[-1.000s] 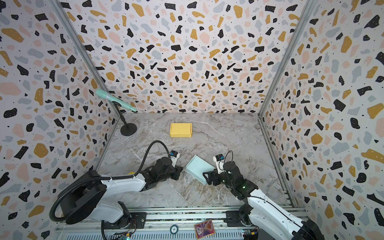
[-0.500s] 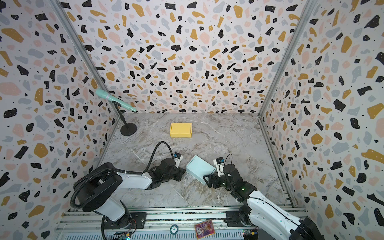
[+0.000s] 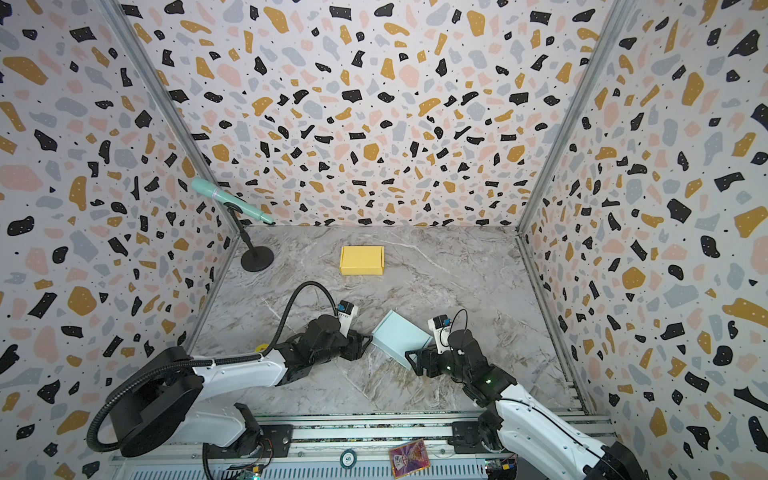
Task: Fold the paper box
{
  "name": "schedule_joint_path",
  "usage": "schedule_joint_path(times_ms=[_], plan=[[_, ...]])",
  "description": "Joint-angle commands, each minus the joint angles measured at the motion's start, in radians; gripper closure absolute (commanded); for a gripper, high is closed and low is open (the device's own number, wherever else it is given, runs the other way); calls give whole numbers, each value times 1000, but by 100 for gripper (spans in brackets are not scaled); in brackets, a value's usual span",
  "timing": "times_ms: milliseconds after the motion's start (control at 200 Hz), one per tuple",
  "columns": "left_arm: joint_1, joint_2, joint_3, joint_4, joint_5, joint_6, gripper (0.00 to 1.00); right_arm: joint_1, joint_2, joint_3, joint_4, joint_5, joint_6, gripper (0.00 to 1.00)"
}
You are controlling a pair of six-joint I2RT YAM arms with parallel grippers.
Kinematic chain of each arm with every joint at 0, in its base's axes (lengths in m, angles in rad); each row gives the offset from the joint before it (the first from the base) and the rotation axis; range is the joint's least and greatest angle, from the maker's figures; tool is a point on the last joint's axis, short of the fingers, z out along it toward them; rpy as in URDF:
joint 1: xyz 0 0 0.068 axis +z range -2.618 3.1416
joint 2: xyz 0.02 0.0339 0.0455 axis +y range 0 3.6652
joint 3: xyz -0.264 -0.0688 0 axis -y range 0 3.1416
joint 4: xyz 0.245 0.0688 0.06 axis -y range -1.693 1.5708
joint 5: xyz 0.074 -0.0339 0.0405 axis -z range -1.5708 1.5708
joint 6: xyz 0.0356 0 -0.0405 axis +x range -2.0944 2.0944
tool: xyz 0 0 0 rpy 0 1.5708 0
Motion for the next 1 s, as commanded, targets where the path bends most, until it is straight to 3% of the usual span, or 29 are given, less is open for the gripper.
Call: schedule_joint_path(times_ms=[0, 135, 421, 656, 996], plan=[[37, -4, 48, -25, 39, 10, 28, 4, -9, -28, 34, -13, 38, 9], [60, 77, 141, -35, 76, 39, 24, 4, 19, -38, 74, -24, 49, 8], [67, 256, 241, 1, 159, 59, 27, 3, 79, -61, 141, -25, 57, 8], [56, 299, 231, 37, 188, 50, 34, -15, 182, -39, 202, -40, 27, 8], [48, 285, 202, 64, 194, 39, 51, -19, 356, 85, 232, -41, -58, 10]])
